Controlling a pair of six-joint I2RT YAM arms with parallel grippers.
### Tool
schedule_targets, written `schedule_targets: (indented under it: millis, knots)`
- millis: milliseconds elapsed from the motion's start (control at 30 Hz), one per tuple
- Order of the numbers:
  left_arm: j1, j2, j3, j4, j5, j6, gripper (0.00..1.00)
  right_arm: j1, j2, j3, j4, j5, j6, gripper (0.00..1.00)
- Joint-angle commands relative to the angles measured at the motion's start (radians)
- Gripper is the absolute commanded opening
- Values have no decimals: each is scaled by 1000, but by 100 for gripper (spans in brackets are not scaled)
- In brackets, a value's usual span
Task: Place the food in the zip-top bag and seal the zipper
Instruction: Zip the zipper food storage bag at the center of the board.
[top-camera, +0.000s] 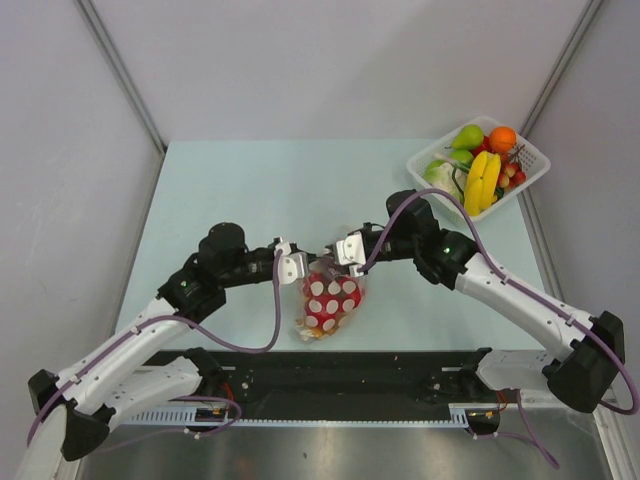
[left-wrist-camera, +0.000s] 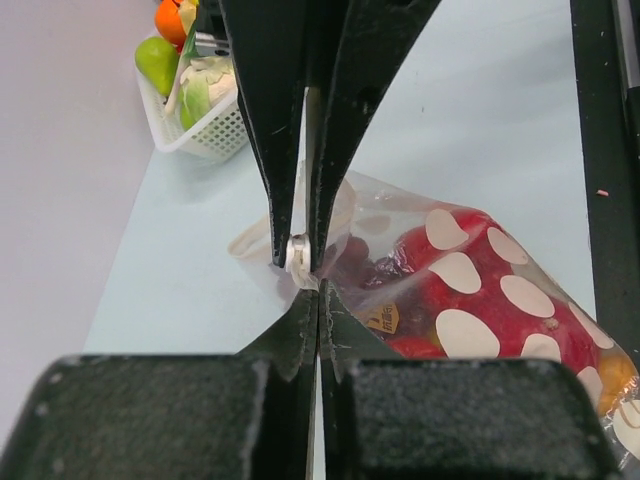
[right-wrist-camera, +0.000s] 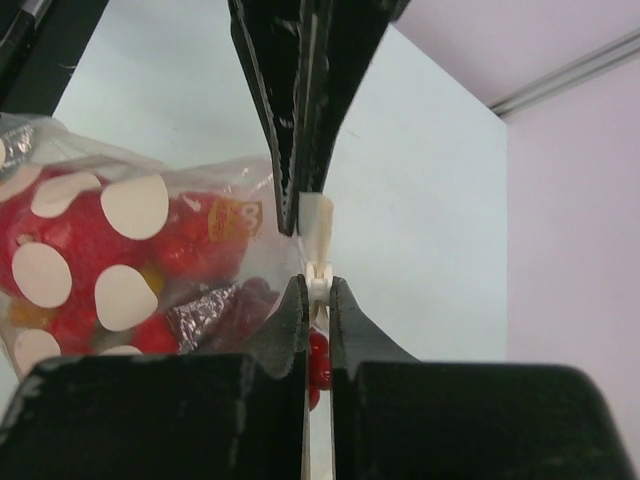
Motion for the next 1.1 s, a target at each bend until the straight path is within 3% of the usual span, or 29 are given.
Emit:
schedule_targets:
  millis: [0, 233, 533, 667, 700, 733, 833, 967, 1067]
  knots:
    - [-8, -65, 21, 94, 95, 35, 0, -54, 28, 13, -51, 83, -21, 0]
    - [-7, -85, 3, 115, 71, 28, 0, -60, 14, 13, -63, 84, -17, 0]
    - [1, -125, 0, 95, 51, 53, 0, -193, 45, 13, -115, 67, -69, 0]
    - [9, -98, 8, 88, 28, 13, 0, -192, -13, 13, -75, 43, -15, 0]
    - [9, -82, 17, 80, 25, -4, 2, -183, -24, 13, -69, 41, 17, 0]
    - [9, -70, 31, 77, 16, -25, 24, -169, -38, 14, -63, 44, 28, 0]
    - [9, -15, 83, 48, 32, -41, 58, -109, -81, 14, -43, 55, 72, 0]
    - [9, 30, 133, -7, 68, -1, 72, -40, -104, 13, -47, 98, 92, 0]
    - [9, 71, 164, -50, 77, 30, 69, -5, -101, 14, -47, 130, 124, 0]
